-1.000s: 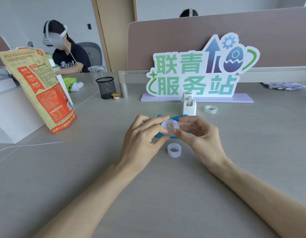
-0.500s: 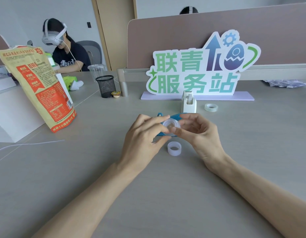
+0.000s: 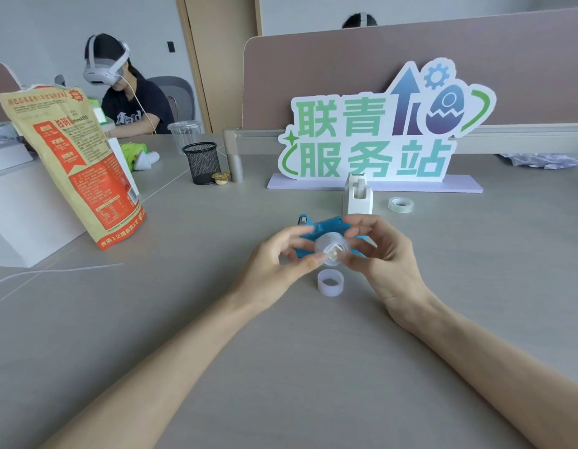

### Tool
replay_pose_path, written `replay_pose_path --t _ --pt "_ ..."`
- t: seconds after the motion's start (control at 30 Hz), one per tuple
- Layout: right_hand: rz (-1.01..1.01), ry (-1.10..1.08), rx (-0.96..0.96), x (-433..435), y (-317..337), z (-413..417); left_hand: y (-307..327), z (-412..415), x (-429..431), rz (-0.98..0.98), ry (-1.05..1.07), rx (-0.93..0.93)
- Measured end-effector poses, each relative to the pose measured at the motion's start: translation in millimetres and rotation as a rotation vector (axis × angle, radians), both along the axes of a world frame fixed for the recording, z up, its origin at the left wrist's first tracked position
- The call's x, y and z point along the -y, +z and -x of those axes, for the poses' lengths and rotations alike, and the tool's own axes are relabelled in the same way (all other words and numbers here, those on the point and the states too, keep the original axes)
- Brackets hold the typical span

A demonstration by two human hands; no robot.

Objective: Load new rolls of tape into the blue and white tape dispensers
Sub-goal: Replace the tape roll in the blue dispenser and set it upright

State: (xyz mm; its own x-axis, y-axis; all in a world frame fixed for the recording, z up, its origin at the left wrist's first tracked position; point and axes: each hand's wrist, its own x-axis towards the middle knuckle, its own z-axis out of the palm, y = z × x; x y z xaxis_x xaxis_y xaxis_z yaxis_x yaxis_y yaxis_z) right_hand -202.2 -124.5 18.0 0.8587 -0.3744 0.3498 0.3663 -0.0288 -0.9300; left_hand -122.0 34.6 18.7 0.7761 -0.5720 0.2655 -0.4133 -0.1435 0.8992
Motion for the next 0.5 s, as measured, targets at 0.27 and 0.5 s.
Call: replay_pose_path --t 0.27,0.5 --pt "0.102 0.103 -0.047 -0.3 -3.7 -2.3 1.5 -3.5 -4.2 -0.007 -0.034 0.03" --pt "0.133 0.043 -0.027 -3.5 -0.7 0.3 7.6 -2.4 -4.8 0.023 0.015 0.005"
